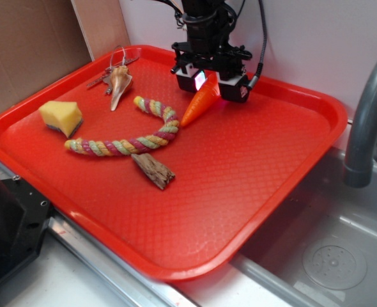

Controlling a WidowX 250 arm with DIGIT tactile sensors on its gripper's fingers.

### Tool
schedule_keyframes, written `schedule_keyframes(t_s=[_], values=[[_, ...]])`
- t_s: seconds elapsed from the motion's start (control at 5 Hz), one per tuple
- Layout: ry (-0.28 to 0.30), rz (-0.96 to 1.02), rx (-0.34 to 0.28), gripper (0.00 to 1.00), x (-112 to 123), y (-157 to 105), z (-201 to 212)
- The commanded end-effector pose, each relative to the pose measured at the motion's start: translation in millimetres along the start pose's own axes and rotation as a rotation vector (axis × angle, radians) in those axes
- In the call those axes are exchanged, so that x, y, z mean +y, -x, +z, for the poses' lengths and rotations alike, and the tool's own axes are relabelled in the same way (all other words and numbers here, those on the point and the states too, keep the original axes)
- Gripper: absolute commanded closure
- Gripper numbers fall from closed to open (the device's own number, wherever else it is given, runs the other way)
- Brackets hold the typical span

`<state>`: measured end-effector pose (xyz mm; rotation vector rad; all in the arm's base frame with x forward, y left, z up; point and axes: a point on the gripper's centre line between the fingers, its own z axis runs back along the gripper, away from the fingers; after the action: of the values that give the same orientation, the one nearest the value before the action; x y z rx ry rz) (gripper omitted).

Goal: Grab the carrot.

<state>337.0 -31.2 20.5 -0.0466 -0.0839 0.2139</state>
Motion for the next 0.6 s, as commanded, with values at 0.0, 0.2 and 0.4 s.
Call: schedule_keyframes(t_s=[0.0,0.2,0.4], values=[[-0.18,0.067,0.016,1.0,-44.0,4.3,73.9],[-0.123,-0.028,-0.023,1.0,-61.5,37.1,121.5],[-0.139,-0.038,0.023,1.0,-66.3,56.2,142.4]])
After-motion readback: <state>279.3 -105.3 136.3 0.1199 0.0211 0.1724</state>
